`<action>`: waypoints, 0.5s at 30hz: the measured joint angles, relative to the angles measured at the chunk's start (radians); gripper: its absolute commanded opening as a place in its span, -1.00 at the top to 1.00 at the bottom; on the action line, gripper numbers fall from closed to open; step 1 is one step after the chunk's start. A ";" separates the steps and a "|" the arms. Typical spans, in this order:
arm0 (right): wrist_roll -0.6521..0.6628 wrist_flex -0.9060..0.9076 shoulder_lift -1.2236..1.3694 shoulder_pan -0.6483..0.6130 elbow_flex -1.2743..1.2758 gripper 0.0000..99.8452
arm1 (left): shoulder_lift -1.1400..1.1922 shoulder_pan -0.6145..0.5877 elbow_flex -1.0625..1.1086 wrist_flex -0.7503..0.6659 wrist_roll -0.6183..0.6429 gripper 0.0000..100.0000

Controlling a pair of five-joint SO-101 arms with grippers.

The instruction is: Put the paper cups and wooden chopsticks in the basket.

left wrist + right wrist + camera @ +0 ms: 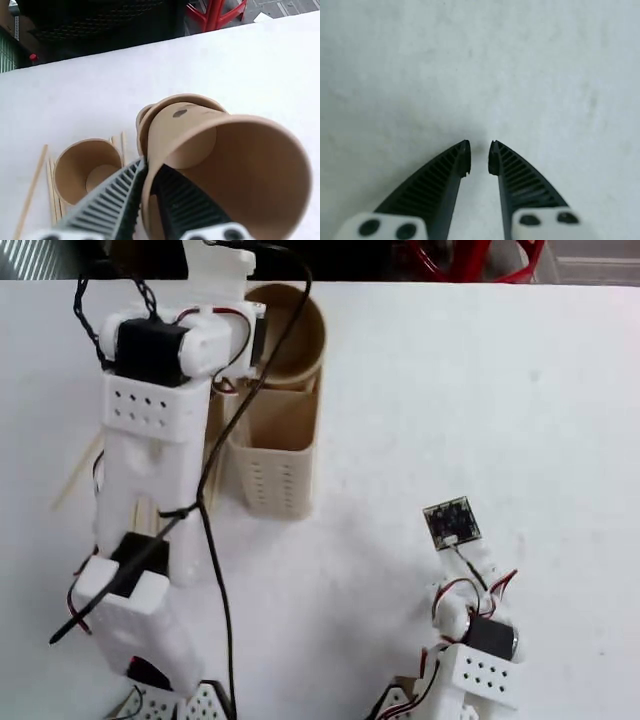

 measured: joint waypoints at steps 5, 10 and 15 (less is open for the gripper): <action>0.000 0.000 0.000 0.000 0.000 0.85 | 0.000 0.000 0.000 -0.012 0.000 0.94; 0.000 0.000 0.000 0.000 0.000 0.85 | 0.000 0.000 0.000 -0.012 -0.012 0.86; 0.000 0.000 0.000 0.000 0.000 0.85 | 0.000 0.000 0.000 -0.012 -0.052 0.73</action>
